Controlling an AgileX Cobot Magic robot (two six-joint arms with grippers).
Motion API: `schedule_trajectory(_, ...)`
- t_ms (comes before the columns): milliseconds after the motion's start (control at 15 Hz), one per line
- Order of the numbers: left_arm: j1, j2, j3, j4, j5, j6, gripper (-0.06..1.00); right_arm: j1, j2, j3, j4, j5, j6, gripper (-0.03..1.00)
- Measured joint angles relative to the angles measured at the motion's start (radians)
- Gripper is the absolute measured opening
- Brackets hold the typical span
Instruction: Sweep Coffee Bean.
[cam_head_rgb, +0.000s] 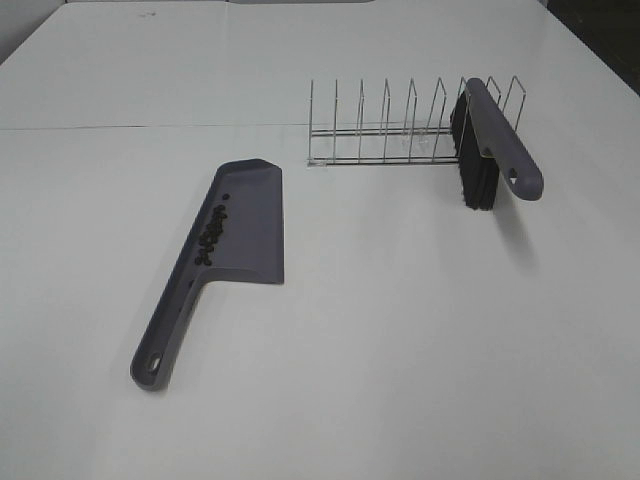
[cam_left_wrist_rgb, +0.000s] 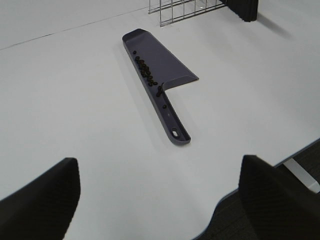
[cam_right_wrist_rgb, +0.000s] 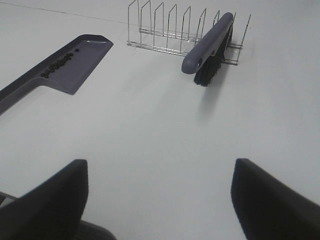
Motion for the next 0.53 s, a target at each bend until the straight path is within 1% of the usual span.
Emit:
schedule_trajectory(200, 0.000, 0.000, 0.000, -0.014, 0.000, 0.028, 0.80, 0.000, 0.000, 0.000, 0.000, 0.000, 0.000, 0.67)
schedule_trajectory(533, 0.000, 0.000, 0.000, -0.016, 0.000, 0.031, 0.80, 0.000, 0.000, 0.000, 0.000, 0.000, 0.000, 0.67)
